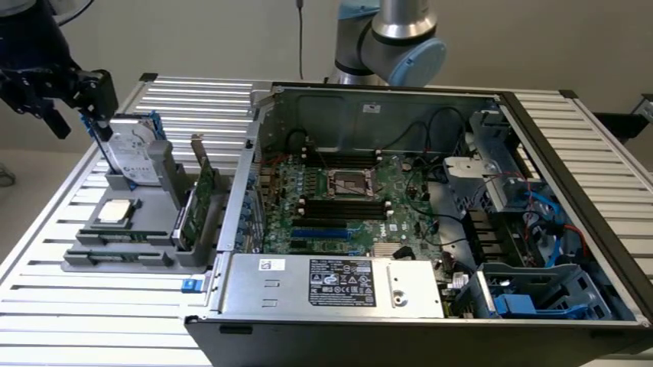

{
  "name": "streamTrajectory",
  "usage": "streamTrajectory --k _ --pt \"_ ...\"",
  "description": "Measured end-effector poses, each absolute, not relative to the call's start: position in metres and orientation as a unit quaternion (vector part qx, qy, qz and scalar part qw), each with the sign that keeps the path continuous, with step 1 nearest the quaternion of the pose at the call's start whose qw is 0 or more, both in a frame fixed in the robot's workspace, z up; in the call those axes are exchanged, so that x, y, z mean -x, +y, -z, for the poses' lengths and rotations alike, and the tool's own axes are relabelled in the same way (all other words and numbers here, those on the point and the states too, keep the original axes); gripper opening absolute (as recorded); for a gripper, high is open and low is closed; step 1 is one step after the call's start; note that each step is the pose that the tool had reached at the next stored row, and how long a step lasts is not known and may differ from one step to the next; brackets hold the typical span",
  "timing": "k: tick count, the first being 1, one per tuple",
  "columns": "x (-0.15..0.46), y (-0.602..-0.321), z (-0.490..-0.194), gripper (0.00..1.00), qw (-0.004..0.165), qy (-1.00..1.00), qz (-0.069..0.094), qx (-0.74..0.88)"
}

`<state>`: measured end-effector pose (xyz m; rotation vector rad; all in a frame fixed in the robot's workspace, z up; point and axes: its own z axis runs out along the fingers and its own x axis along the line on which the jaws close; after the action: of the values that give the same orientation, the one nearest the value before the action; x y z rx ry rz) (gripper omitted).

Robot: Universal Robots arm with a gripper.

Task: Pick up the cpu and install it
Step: 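Pick up the cpu and move it towards the insertion slot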

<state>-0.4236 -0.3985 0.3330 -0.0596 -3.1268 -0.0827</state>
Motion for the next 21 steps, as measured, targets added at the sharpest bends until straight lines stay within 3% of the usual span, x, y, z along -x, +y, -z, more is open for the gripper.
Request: streamTrajectory --k 21 --pt "0.424 -0.418 -0.295 0.65 0.017 -0.999 0.03 -0.017"
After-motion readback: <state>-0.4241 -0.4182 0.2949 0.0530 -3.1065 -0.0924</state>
